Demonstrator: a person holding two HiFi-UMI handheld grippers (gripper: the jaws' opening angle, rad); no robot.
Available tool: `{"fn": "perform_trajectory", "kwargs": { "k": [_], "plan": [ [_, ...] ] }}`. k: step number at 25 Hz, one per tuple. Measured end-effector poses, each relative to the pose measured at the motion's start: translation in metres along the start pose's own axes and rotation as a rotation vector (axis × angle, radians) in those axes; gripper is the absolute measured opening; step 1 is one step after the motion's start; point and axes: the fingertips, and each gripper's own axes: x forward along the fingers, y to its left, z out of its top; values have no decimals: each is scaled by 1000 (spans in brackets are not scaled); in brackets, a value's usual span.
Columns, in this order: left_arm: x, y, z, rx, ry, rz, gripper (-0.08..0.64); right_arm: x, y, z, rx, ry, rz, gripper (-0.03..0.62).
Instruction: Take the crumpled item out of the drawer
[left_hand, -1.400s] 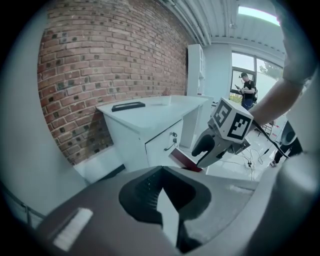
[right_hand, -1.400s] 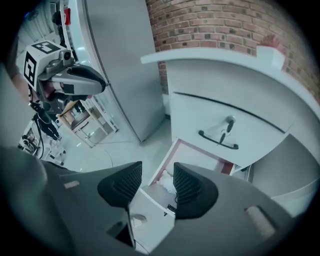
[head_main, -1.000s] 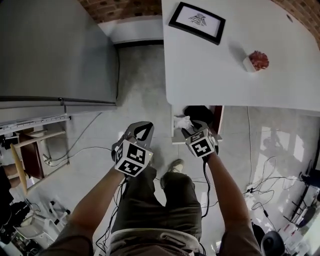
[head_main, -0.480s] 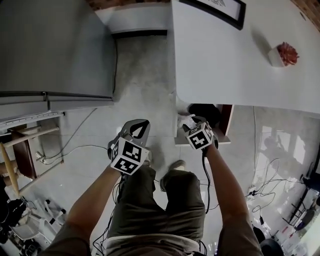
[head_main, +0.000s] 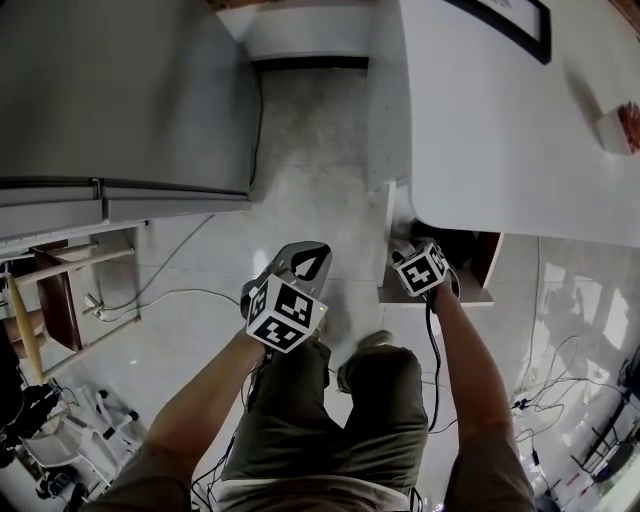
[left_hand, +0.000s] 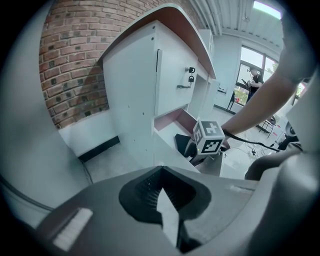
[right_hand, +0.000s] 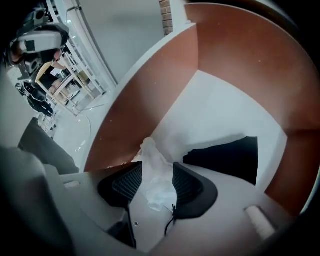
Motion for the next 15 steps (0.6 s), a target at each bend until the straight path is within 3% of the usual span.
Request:
{"fn": "perform_trajectory", "kwargs": {
  "k": [5,8,15],
  "plan": [
    [2,3,-5,8,9,7,0,11,-3,-3,-36,41,-1,161],
    [-2,-3,-3,6,14,5,0,4,1,-6,-22,42,4,58],
    [-29,-18,25,8,-2,-12,0,-55,-6,-6,109,-72,-41,37]
  ]
}}
